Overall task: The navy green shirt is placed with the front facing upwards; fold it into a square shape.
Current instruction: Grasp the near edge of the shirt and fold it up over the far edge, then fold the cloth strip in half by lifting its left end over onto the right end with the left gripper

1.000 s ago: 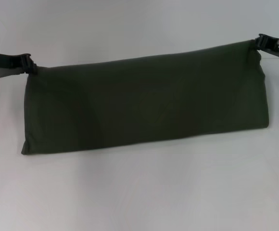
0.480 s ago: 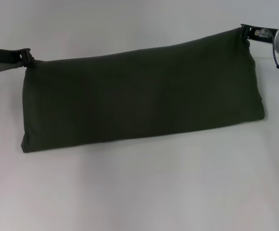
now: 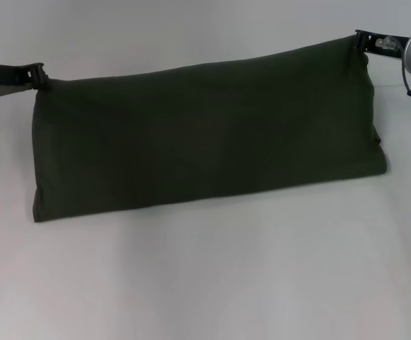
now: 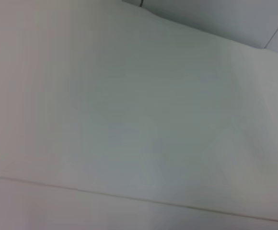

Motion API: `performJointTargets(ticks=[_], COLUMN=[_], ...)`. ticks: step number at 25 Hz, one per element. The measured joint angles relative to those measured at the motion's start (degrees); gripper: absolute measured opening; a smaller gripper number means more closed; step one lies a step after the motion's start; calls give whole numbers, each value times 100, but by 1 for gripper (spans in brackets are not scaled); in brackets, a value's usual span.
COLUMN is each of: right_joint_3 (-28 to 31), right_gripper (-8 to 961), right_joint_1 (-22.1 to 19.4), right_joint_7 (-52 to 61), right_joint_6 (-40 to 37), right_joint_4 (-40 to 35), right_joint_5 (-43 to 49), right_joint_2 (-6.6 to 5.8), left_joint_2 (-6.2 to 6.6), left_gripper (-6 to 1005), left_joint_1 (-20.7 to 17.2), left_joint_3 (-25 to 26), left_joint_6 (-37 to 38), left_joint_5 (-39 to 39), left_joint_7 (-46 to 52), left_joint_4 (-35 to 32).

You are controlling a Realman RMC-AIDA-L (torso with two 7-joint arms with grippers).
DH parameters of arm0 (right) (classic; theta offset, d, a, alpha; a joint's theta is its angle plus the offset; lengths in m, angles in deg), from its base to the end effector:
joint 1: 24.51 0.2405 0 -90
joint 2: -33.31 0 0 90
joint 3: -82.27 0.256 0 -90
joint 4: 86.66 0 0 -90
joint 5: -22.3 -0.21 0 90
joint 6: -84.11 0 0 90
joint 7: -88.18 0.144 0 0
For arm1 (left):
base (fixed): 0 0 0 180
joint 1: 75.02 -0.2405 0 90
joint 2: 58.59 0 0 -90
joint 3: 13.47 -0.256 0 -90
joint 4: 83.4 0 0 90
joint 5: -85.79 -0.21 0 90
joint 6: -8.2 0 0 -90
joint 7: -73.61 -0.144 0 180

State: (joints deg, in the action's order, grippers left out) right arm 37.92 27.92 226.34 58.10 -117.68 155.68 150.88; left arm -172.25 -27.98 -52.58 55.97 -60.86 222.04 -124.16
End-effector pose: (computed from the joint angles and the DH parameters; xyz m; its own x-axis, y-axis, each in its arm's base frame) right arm 0.2241 0.5030 0.0359 0.4345 -0.5229 -0.7333 -0.8816 -0.0802 -0.4652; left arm -0.2646 0.4739 0.0817 0.3522 0.6797 0.6434 0.8944 -0.0418 -0.4454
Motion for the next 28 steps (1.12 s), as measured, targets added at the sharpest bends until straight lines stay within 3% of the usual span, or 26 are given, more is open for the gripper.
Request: performJointTargets(ticks=[9,14,16,18,19,21,23,24,25,28], right_joint_3=[-24,-171,-158,-23,201,294,445,493,493,565], right_gripper=[168,175,178,181,182,282,382,432,467,571], right_joint_1=[9,112,125,62,-123,-245,-622,-1047,-1047,-1787], right_joint_7=[-29,-34,-5,16,17,5,-65,-210,-210,-524], right_joint_6=[29,64,-56,-439,-1098,-1443,-2343,-3114,-3114,-4159], right_joint_4=[14,190,172,31,-230,-343,-654,-816,-816,-805], right_joint_5=[48,67,43,-18,-145,-243,-668,-1253,-1253,-2345], right_joint_2=[-20,-322,-428,-513,-569,-576,-578,-565,-565,-581], left_joint_2=[-77,-151,-169,-194,-256,-304,-363,-391,-391,-338], left_gripper=[47,99,174,249,287,378,469,515,539,612], left_joint_1=[44,24,-2,-68,-217,-379,-637,-985,-985,-1562], left_joint_3=[0,105,117,132,140,142,141,148,148,250], left_joint_6=[-160,-432,-448,-348,-158,19,293,708,708,1529], left_joint_5=[2,59,120,206,359,549,906,1464,1464,2504], left_joint_7=[15,185,219,225,227,215,156,27,27,-201], left_joint_4=[-16,0,-62,-189,-380,-572,-799,-988,-988,-1019])
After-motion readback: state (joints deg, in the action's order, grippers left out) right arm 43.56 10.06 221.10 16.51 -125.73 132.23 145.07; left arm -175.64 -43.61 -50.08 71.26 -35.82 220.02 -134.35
